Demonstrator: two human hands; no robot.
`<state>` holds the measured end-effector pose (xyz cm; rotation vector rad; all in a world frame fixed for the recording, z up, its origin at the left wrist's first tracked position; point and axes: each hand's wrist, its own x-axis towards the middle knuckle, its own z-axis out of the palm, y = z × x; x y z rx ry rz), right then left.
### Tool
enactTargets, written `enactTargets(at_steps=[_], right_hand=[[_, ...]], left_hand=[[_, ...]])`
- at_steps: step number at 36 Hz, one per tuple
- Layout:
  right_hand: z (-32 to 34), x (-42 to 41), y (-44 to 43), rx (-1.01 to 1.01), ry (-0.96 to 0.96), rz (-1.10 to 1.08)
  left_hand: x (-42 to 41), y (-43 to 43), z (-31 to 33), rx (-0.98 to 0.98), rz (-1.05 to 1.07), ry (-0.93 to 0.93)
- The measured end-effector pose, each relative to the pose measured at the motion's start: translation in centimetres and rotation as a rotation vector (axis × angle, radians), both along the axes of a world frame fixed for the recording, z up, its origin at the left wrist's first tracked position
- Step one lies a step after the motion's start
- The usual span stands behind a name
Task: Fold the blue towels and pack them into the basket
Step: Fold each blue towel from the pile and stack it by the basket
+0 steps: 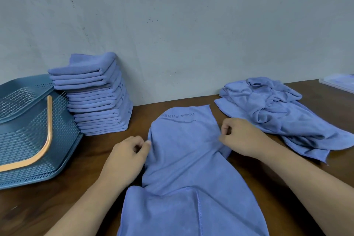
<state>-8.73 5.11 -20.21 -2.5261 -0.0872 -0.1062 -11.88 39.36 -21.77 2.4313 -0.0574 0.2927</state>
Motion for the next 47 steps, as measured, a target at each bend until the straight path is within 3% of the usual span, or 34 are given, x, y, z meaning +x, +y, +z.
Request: enactTargets(at_steps=[5,13,18,20,33,35,38,43,45,47], right_hand=[[-0.9,2.6,0.4,0.082,-0.095,0.038],[-1.9,9.8,3.6,-0.049,-0.136,0.145],[-3.9,11.5,4.9,-0.244,-0.125,0.136],[-4.4,11.8,4.9,-0.324,-0.113,0.149],[-3.5,11.9,3.6,-0.424,0.031,0.153],[-3.4,12.1,3.3,-0.426,0.034,0.137],[-3.4,12.2,3.2,-0.414,0.015,0.130],[-3.5,12.4,3.2,-0.331,-0.328,0.004],[-2.9,12.3,3.3,-0.318,-0.392,-0.057],[-2.3,11.9,3.6,-0.344,-0.299,-0.078]], left_hand=[[5.2,-0.2,0.4,-0.022,0.053,0.002],[15.5,-2.2,0.6,-0.104,-0.044,0.039],[19.3,-3.7,0.2,0.132,-0.153,0.164],[19.8,-4.2,-0.2,0.135,-0.199,0.139],[18.9,-2.0,2.7,-0.689,-0.293,0.325],[19.2,-1.2,3.1,-0.738,-0.272,0.322],[20.0,-0.4,3.0,-0.516,-0.116,0.176],[20.1,-1.6,1.0,0.220,0.063,-0.180],[19.6,-2.6,1.0,0.444,0.051,-0.246],[18.8,-3.6,2.2,0.507,0.026,-0.165]])
